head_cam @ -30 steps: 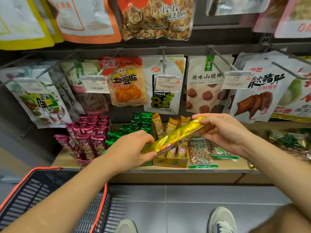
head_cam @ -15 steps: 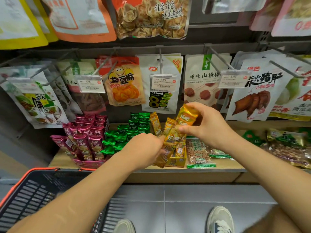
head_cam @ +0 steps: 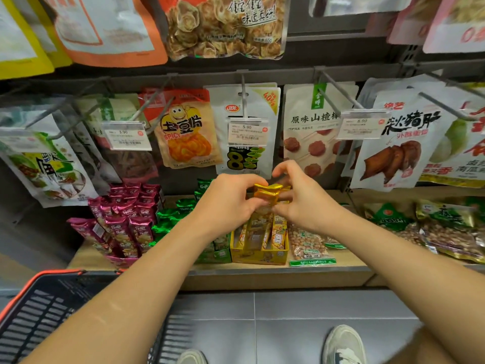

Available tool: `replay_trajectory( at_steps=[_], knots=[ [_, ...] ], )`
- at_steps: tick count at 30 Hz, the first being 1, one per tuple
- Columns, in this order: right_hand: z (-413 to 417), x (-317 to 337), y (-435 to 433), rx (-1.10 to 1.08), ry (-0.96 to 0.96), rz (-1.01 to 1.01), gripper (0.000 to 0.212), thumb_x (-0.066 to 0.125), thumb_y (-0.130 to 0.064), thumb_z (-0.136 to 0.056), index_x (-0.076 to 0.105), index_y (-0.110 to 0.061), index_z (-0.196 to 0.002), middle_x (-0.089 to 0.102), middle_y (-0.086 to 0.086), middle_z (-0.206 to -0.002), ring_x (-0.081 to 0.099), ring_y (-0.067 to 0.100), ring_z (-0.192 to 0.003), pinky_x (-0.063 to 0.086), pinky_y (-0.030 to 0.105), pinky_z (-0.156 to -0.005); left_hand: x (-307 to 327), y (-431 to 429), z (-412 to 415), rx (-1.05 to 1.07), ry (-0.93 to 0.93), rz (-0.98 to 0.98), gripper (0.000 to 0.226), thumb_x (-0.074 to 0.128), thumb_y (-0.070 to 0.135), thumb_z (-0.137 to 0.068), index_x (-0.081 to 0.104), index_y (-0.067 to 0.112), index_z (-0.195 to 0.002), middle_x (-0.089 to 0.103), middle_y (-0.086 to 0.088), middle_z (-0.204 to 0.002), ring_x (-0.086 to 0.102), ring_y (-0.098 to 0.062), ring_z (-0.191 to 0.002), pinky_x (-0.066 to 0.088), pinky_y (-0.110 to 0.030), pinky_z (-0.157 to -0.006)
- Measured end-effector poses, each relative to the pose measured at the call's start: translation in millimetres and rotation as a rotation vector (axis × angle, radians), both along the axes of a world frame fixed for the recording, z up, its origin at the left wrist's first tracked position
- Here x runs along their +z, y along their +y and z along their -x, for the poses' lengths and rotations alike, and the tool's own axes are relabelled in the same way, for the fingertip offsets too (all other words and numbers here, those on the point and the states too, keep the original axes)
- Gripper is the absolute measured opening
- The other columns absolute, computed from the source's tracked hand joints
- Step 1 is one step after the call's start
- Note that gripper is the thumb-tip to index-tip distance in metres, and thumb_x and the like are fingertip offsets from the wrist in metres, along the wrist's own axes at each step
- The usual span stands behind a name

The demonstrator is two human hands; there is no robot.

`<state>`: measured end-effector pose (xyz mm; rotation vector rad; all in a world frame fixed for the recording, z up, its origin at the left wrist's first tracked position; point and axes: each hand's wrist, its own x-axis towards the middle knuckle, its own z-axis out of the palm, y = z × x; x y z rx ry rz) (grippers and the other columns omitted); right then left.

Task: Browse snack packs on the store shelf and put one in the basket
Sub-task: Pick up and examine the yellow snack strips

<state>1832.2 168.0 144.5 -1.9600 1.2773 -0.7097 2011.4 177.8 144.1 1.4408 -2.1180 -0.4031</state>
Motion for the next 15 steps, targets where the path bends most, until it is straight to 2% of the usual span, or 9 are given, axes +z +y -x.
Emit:
replay_trajectory(
  at_steps=[3, 6, 9, 13, 15],
  knots=[
    [12.3, -13.8, -9.1, 0.011, 0.164, -0.133, 0.047, 0.072, -0.013, -0.085, 0.048, -0.021, -0.124, 0.061, -0.002, -0.094, 0.065, 0.016, -0.087, 0.056, 0.038, -0.085, -11.7, -13.2, 2.2, 0.043, -0.046, -0.020, 0.035, 0.071, 0.014, -0.081, 0.068, 0.029, -0.112, 0.067, 0.010, -0.091, 0.059, -0.010, -0.081, 0.049, -0.026, -0.078],
    [23.8, -32.7, -10.3, 0.030, 0.329, -0.271, 0.033, 0.069, -0.018, -0.088, 0.059, -0.019, -0.120, 0.065, -0.001, -0.099, 0.064, 0.018, -0.095, 0.054, 0.035, -0.088, -25.8, -30.5, 4.1, 0.089, -0.060, -0.083, 0.033, 0.067, 0.010, -0.082, 0.064, 0.029, -0.109, 0.058, 0.010, -0.083, 0.055, -0.013, -0.074, 0.046, -0.025, -0.072],
    [32.1, -49.6, -7.5, 0.035, 0.365, -0.347, 0.024, 0.065, -0.016, -0.090, 0.063, -0.017, -0.114, 0.068, 0.004, -0.101, 0.066, 0.021, -0.096, 0.052, 0.029, -0.082, -39.9, -44.7, 10.9, 0.126, -0.041, -0.169, 0.027, 0.069, 0.014, -0.084, 0.061, 0.028, -0.107, 0.063, 0.003, -0.096, 0.059, -0.017, -0.081, 0.053, -0.033, -0.078],
    [40.2, -72.0, -9.8, 0.079, 0.457, -0.399, 0.023, 0.062, -0.017, -0.092, 0.062, -0.017, -0.115, 0.067, 0.005, -0.102, 0.063, 0.019, -0.093, 0.047, 0.021, -0.070, -56.4, -55.4, 22.4, 0.138, -0.089, -0.278, 0.027, 0.066, 0.011, -0.087, 0.053, 0.031, -0.098, 0.061, -0.001, -0.101, 0.060, -0.021, -0.088, 0.051, -0.030, -0.076],
    [41.7, -85.1, -17.9, 0.068, 0.559, -0.361, 0.026, 0.056, -0.017, -0.093, 0.062, -0.019, -0.118, 0.065, 0.002, -0.107, 0.059, 0.017, -0.095, 0.044, 0.023, -0.074, -63.0, -57.2, 27.3, 0.109, -0.159, -0.294, 0.024, 0.066, 0.013, -0.089, 0.055, 0.027, -0.106, 0.061, -0.003, -0.106, 0.060, -0.023, -0.097, 0.050, -0.032, -0.080]
  ],
)
